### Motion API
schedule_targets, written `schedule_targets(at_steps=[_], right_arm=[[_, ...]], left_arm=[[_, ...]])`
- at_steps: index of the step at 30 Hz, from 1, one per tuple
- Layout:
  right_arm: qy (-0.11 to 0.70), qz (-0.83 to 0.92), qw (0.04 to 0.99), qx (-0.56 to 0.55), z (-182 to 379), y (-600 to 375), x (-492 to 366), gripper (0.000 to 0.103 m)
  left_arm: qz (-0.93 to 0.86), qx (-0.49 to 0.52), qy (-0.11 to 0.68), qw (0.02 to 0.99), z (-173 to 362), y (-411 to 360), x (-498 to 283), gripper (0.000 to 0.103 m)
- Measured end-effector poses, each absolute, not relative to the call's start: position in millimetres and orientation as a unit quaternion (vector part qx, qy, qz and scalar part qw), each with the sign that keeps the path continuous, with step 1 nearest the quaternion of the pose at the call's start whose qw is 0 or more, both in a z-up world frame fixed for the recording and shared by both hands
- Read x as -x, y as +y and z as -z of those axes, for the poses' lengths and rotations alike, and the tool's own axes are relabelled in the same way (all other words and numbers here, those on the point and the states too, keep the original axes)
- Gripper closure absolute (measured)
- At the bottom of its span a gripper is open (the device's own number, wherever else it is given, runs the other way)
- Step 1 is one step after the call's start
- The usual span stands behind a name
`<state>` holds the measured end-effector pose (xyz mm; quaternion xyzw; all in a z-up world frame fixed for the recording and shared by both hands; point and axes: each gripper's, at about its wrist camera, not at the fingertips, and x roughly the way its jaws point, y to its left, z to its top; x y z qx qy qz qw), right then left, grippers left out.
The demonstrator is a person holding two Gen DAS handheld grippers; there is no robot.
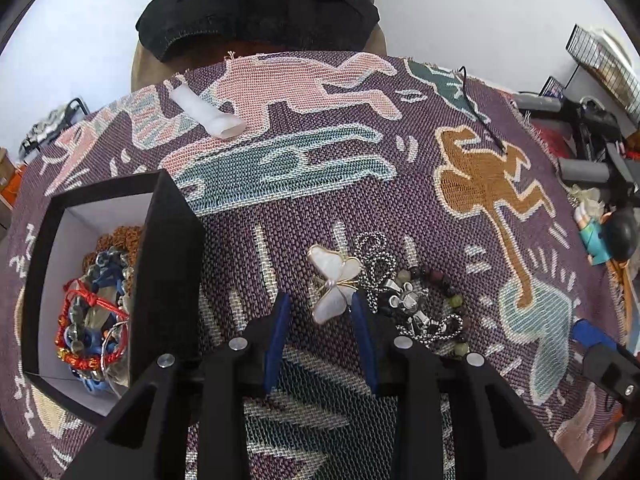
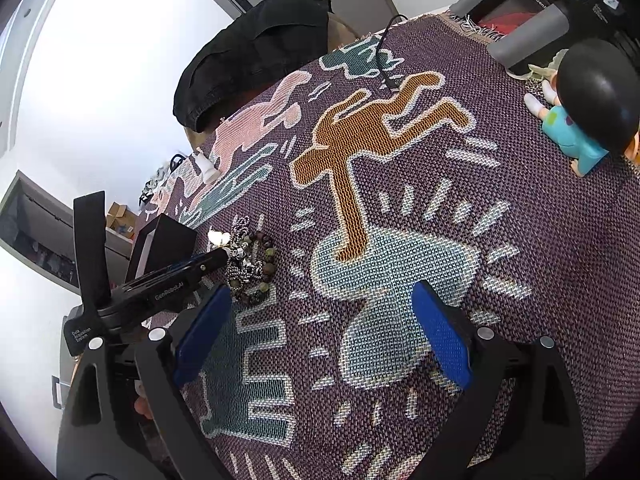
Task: Organize jewelry
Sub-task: 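Close the left tool on the white butterfly bracelet, then close the right tool on the dark bead bracelet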
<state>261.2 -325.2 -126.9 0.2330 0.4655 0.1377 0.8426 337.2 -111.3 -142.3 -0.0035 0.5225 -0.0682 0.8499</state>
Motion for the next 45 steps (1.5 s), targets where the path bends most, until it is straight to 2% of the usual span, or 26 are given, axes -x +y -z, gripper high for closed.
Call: schedule_targets(at_steps=[3,6,8,11,13,17,30,32,34,38,40,42,45], right_arm=[[0.466,-0.14,0.842,-0.232,127.9,-322.5,-261.5,0.012],[0.467,-0.143,0.841,-0.232,128.4,-319.7,-261.6,0.012],[0.469,-0.144,0.841,-0.23,129.1,-318.0,-261.9,0.012],[0.471,-0.143,0.84,-0.229,130.6,-317.1,-262.7,0.012],[0.472,-0.142,0.84,-0.23,131.9,-318.7,-263.2,0.012],[0.473,-0.138,0.838,-0.235,135.2,-323.0,-263.8,0.012],[0.474,-0.158,0.835,-0.232,131.4,-304.2,-273.1,0.012],[0.476,-0.162,0.836,-0.222,129.7,-296.4,-278.2,0.018],[0.483,-0.173,0.83,-0.217,129.4,-287.2,-286.2,0.042],[0.497,-0.175,0.826,-0.199,129.3,-270.5,-306.5,0.052],[0.505,-0.175,0.826,-0.179,130.9,-260.7,-317.1,0.064],[0.515,-0.172,0.824,-0.161,135.1,-253.0,-324.0,0.069],[0.524,-0.161,0.829,-0.113,139.9,-239.4,-329.8,0.069]], left_arm=[[0.069,0.011,0.522,0.85,142.7,-108.3,-340.1,0.071],[0.082,0.026,0.521,0.849,143.4,-109.5,-344.1,0.057],[0.086,0.033,0.517,0.851,143.3,-111.3,-346.4,0.053],[0.08,0.023,0.512,0.855,145.1,-114.4,-350.9,0.053],[0.076,0.014,0.51,0.857,145.6,-116.0,-352.4,0.055],[0.058,0.022,0.508,0.859,143.9,-106.2,-354.1,0.078],[0.08,0.057,0.491,0.866,114.6,-87.9,-343.8,0.079],[0.083,0.058,0.484,0.869,106.0,-86.1,-340.8,0.079],[0.086,0.058,0.478,0.872,97.1,-83.9,-336.9,0.079],[0.087,0.06,0.468,0.877,85.2,-77.5,-331.0,0.079],[0.086,0.062,0.463,0.88,79.3,-72.4,-327.3,0.079],[0.085,0.065,0.459,0.882,75.1,-67.1,-324.9,0.079],[0.082,0.07,0.452,0.885,66.5,-54.8,-320.4,0.079]])
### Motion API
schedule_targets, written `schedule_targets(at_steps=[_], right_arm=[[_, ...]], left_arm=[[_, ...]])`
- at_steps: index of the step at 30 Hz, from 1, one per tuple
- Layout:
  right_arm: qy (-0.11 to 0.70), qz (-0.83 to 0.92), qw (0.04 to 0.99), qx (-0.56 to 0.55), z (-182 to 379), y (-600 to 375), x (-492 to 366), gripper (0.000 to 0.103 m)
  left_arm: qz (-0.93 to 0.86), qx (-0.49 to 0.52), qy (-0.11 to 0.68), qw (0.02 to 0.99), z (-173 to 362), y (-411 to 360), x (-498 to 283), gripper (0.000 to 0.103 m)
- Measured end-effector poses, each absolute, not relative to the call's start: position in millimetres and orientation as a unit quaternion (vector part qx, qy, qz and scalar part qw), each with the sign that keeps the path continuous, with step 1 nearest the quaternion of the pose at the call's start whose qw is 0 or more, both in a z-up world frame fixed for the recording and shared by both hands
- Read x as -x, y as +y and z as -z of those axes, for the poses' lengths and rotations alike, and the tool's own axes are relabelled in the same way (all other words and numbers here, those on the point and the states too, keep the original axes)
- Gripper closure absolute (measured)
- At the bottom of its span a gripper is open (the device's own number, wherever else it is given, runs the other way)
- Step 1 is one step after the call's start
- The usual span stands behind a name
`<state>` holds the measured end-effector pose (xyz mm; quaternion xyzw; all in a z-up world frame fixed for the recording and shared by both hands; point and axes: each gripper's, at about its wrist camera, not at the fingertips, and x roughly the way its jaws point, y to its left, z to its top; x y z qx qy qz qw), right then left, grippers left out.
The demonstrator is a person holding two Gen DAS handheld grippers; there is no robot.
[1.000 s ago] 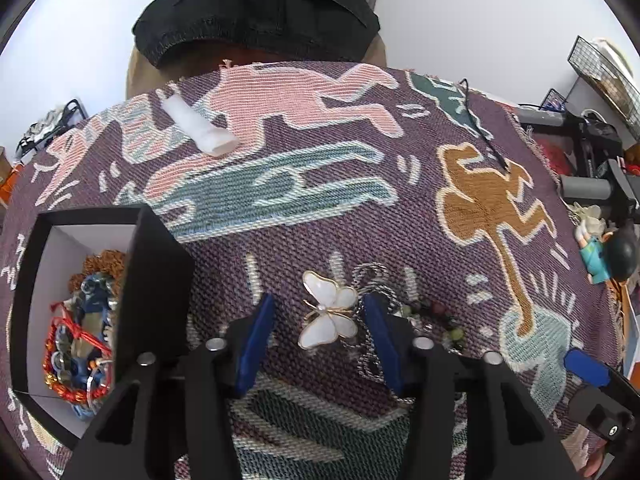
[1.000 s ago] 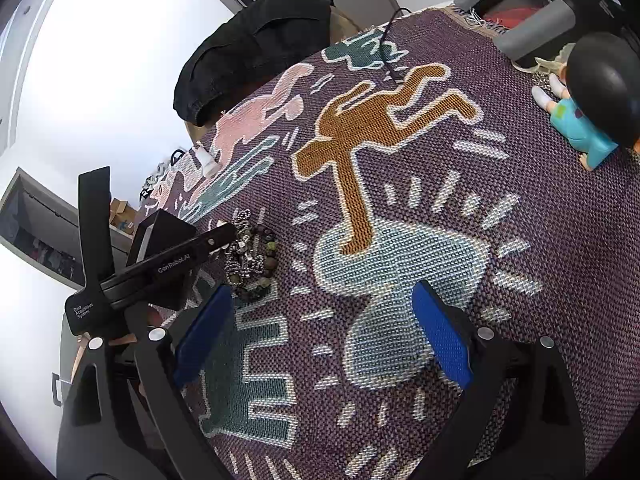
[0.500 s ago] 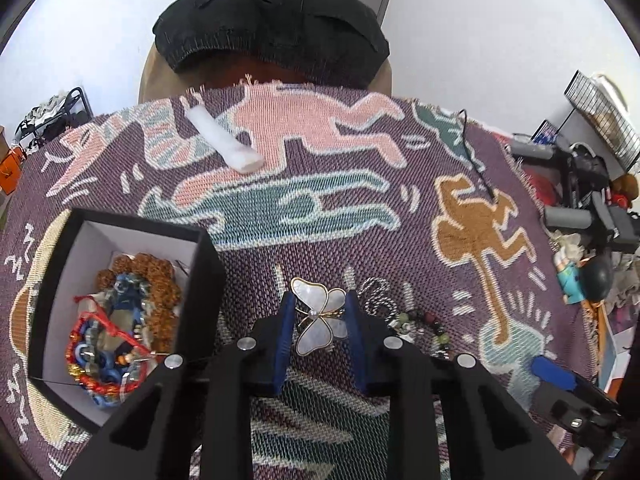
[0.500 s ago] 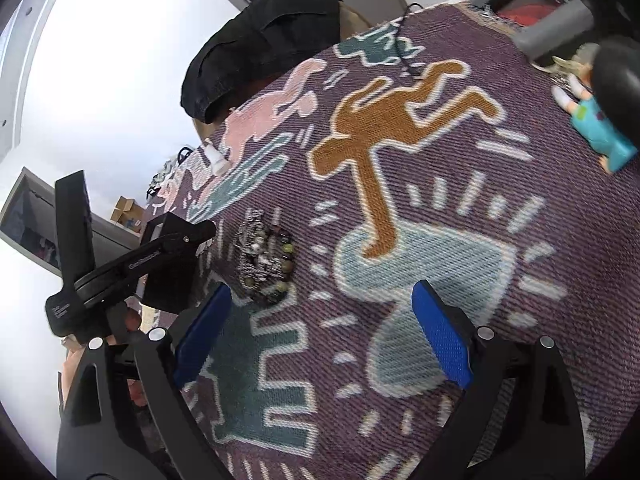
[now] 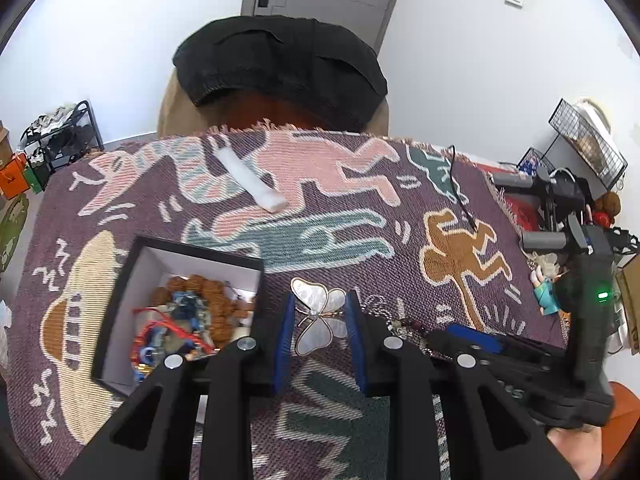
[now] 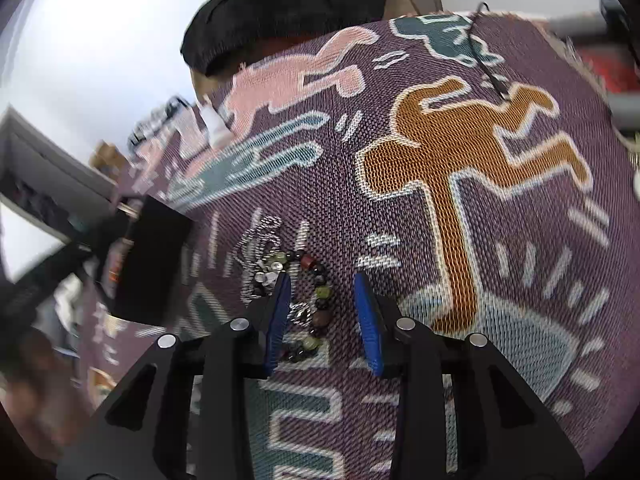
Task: Organize jewelry
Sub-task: 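Close the right tool on the dark bead bracelet, then carry the white butterfly bracelet into the black box and open the left tool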
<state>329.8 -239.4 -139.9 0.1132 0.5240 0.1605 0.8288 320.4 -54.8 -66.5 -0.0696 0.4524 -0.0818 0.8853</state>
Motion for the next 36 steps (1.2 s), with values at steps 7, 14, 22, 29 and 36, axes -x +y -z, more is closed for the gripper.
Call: schedule_targets(at_steps=[7,14,22,29,36], right_arm=[[0.533,-0.141,0.834,-0.006,145.2,-207.2,-334.8,0.082],[0.536,-0.129,0.833,0.048,145.5,-202.5,-337.9,0.094],[0.489,-0.161,0.857,0.019,99.1,-203.3,-319.6,0.095],[0.449,-0.172,0.876,0.039,54.5,-183.6,-303.4,0.095],[0.421,-0.182,0.888,0.037,19.7,-171.2,-294.7,0.094]], left_arm=[[0.072,0.081,0.438,0.893,52.3,-29.7,-311.8,0.079],[0.063,0.099,0.434,0.893,51.8,-5.1,-302.9,0.079],[0.056,0.114,0.429,0.894,49.8,13.9,-294.2,0.079],[0.057,0.12,0.42,0.898,43.7,23.4,-285.6,0.079],[0.048,0.129,0.418,0.898,42.4,41.9,-280.3,0.079]])
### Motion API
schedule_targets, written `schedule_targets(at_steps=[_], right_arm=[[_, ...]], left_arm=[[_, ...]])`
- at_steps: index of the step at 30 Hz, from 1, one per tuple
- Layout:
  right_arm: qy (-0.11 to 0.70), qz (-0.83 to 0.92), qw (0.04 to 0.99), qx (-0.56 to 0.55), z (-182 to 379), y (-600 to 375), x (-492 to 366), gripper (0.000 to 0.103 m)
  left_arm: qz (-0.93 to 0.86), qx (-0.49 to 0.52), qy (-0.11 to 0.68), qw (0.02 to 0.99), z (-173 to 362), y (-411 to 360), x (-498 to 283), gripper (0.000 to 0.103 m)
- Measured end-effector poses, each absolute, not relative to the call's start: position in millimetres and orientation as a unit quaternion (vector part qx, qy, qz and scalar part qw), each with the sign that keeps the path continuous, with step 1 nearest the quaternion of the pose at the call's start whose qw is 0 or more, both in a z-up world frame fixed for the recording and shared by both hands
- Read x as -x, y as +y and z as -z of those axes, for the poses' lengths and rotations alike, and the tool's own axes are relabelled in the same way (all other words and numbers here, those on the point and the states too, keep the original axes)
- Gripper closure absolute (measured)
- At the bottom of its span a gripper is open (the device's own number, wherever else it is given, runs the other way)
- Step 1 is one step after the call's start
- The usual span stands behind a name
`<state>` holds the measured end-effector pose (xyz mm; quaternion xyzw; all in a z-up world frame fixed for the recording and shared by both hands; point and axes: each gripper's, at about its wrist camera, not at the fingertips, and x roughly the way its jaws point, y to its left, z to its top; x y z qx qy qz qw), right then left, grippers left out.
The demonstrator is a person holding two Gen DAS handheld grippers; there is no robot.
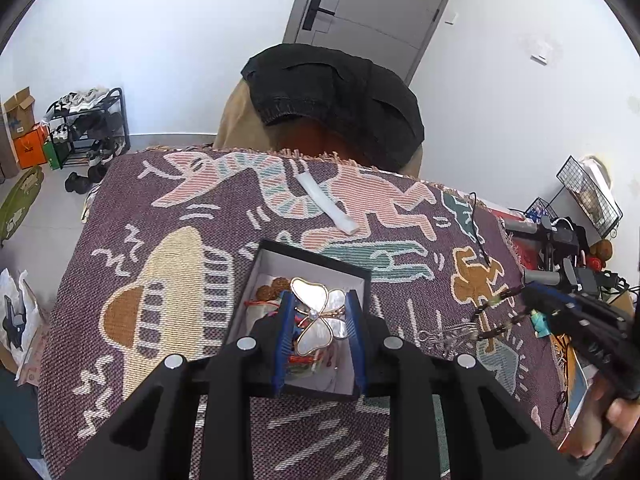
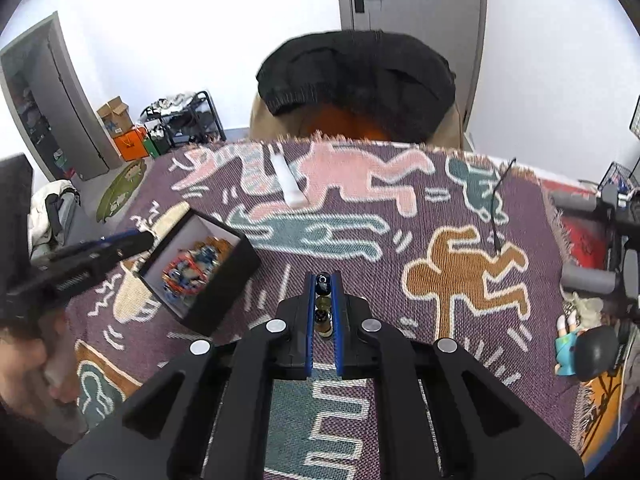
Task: Organize jewelry
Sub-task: 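Carry the white butterfly bracelet into the black box and open the left tool, then carry the dark bead bracelet into the black box and open the right tool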
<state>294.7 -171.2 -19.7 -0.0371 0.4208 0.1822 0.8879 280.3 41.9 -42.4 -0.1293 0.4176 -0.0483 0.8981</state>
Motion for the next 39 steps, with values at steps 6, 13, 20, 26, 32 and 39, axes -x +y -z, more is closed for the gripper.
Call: schedule_targets(at_steps=[6,13,20,26,32,39], right_arm=[[0.399,-0.191,0.896,0.038,-10.3,-161.1,-286.2,0.094],[0.375,-0.196,0.905,0.049,-43.1,-149.1,-278.2,0.094],[0.361,-0.204,0.908,0.059,-67.7,-134.6,-273.5,0.095],[0.347,-0.212,0.912,0.063,-87.6,-120.6,-270.3,0.095],[0.327,-0.214,0.918,0.067,-111.2,-113.2,-264.0,0.095],[0.309,-0.216,0.923,0.075,-133.6,-106.1,-253.4,0.094]], left_arm=[[0.041,0.141,0.428,0.892,55.3,53.9,-283.7,0.079],[0.042,0.151,0.431,0.889,72.1,54.5,-289.5,0.049],[0.039,0.147,0.412,0.898,63.6,58.2,-284.2,0.03],[0.033,0.159,0.396,0.904,48.5,77.4,-271.3,0.03],[0.023,0.161,0.377,0.912,28.5,96.3,-256.2,0.028],[0.022,0.166,0.363,0.917,12.3,108.8,-241.1,0.026]])
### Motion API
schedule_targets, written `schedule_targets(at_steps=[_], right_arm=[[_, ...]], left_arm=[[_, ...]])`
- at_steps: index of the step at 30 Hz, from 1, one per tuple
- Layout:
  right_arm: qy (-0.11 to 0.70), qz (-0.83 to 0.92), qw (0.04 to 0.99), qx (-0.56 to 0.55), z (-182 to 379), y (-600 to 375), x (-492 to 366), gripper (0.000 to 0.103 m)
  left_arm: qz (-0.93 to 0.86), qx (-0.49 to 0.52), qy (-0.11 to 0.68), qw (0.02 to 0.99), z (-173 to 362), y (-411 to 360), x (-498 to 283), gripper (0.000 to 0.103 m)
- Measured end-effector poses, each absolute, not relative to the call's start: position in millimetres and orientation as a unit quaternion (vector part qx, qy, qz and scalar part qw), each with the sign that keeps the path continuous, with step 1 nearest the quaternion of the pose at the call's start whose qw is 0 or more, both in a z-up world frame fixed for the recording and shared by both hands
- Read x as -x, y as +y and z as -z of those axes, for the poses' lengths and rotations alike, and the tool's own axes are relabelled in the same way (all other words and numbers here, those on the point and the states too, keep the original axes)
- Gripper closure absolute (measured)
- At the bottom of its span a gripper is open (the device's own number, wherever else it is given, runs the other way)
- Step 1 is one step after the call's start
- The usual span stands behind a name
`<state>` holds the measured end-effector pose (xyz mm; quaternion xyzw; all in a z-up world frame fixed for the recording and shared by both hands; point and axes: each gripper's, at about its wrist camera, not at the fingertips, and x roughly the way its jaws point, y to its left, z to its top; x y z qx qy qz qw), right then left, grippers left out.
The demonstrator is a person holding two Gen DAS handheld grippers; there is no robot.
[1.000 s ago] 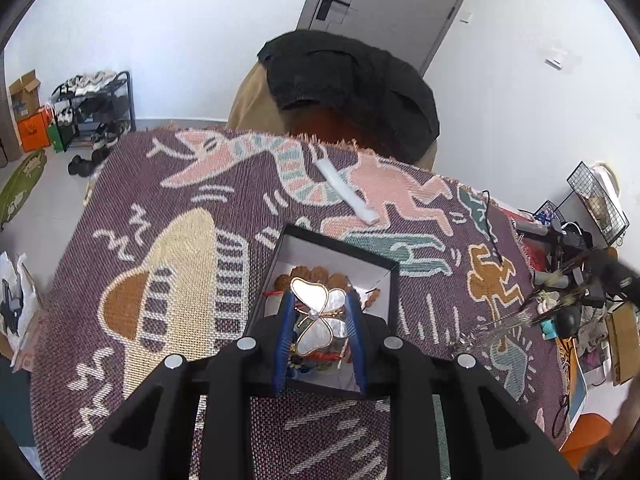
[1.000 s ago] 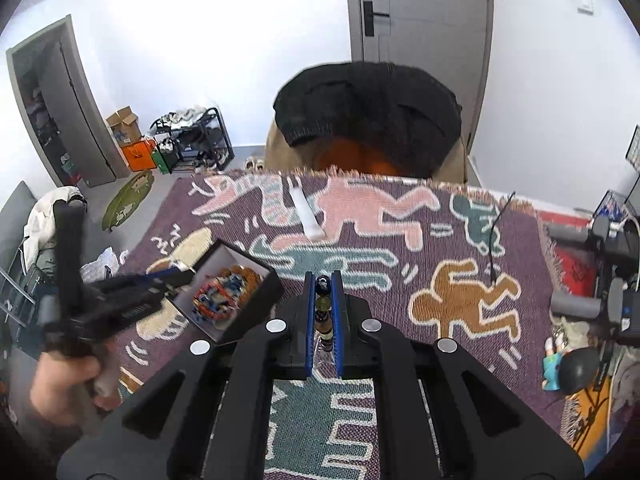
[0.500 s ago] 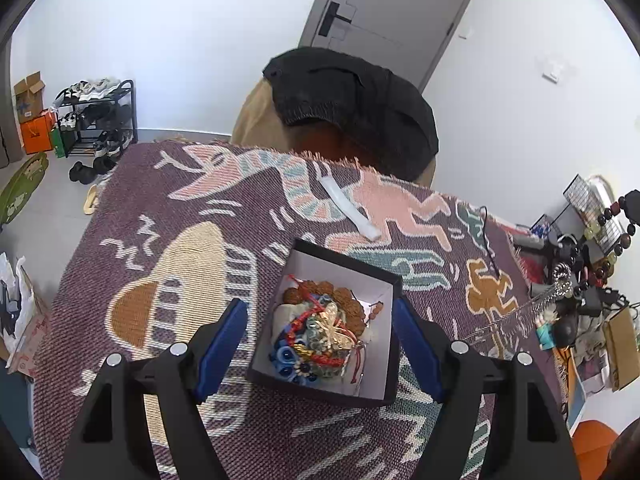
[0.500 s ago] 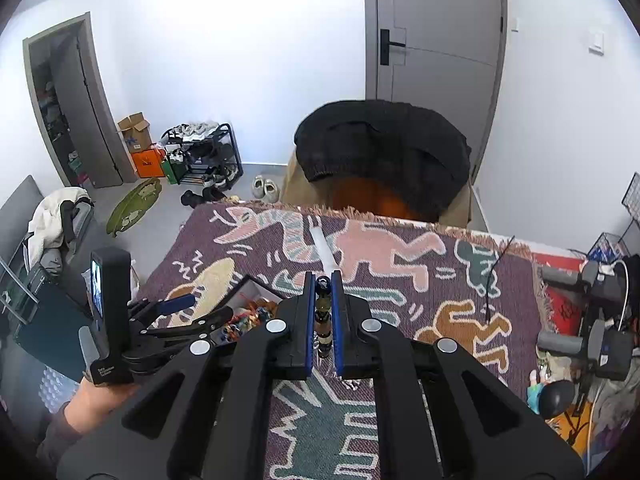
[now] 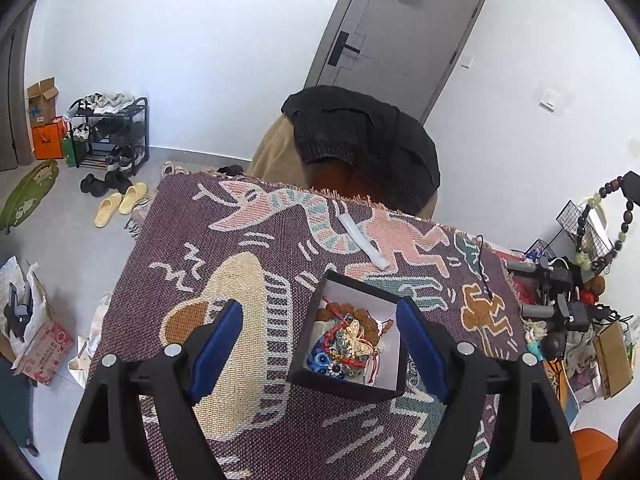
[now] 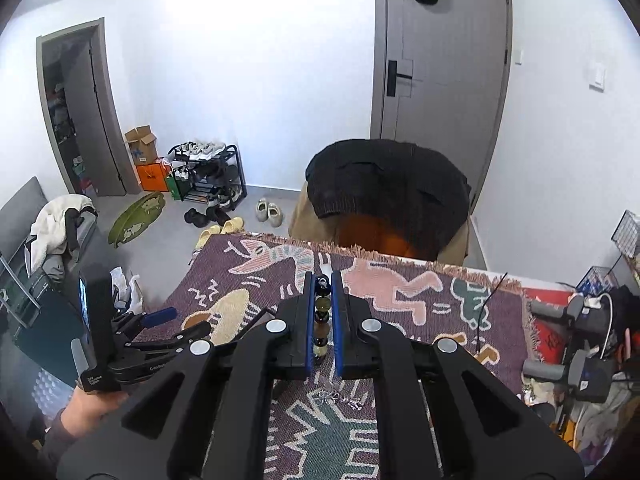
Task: Organize jewelry
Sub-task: 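Carry the dark bead bracelet into the black box and open the right tool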
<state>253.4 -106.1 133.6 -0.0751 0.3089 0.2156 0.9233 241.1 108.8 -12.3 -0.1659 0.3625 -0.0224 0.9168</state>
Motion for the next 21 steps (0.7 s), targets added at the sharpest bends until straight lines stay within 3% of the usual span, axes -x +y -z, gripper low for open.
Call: schedule_targets(at_steps=[7,15,21], right_arm=[[0.326,-0.226,0.913,0.092,-114.5,-82.3,-256.4,0.094],[0.375,-0.245,0.889,0.101,-53.8,-39.9,-274.9,0.095],[0.434,-0.252,0.858,0.11,-7.6,-13.0,-293.9,0.094]], left_arm=[[0.014,0.167,0.358,0.919,6.4,121.8,-228.4,0.025],[-0.019,0.165,0.338,0.926,-1.8,154.2,-206.4,0.008],[-0.039,0.162,0.338,0.926,0.4,173.9,-197.7,0.008]])
